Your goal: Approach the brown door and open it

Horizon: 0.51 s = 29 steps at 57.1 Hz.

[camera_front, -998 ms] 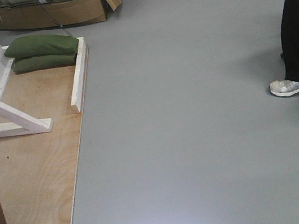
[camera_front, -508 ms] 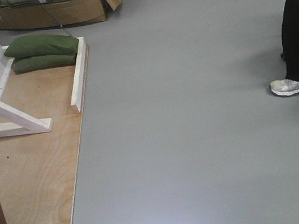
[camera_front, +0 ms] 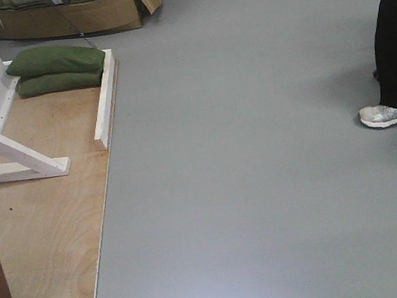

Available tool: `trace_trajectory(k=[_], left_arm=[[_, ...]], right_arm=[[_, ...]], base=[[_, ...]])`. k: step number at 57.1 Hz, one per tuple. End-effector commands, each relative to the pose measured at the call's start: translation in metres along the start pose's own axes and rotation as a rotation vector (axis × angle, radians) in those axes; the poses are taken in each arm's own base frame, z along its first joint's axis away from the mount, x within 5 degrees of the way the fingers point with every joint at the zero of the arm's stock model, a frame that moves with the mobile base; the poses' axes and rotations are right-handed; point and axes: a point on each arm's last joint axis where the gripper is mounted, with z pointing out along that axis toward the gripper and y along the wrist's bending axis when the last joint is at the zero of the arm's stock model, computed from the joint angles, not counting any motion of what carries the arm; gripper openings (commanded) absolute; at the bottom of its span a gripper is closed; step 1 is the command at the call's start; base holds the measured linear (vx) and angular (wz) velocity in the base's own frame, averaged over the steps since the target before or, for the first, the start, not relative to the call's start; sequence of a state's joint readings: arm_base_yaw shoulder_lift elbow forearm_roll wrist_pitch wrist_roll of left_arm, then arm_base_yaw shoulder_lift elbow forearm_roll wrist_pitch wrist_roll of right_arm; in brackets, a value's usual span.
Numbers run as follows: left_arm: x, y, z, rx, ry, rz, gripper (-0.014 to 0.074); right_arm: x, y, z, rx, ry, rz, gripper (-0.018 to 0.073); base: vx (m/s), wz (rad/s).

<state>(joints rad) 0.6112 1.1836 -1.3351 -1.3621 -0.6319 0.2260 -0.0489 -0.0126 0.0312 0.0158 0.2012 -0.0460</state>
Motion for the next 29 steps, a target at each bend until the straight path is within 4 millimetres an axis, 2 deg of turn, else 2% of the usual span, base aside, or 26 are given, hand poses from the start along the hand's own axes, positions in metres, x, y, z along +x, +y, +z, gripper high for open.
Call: trace_trajectory(k=[1, 7, 15, 29], left_arm=[[0.027, -0.024, -0.009, 0.198, 0.303, 0.158, -0.0006], [0.027, -0.03, -0.015, 0.252, 0.345, 0.233, -0.0006], [0.026, -0.033, -0.019, 0.268, 0.369, 0.238, -0.0006], [0.008, -0.043, -0.025, 0.313, 0.275, 0.271, -0.0006]], right_arm=[[-0.006, -0.001, -0.001, 0.01, -0.086, -0.011, 0.0], [-0.006, -0.001, -0.001, 0.01, -0.086, -0.011, 0.0], [-0.006, -0.001, -0.001, 0.01, -0.085, -0.011, 0.0], [-0.006, -0.001, -0.001, 0.01, -0.083, -0.011, 0.0]], base=[[0.0, 0.0], [0.0, 0.0], [0.0, 0.0], [0.0, 0.0]])
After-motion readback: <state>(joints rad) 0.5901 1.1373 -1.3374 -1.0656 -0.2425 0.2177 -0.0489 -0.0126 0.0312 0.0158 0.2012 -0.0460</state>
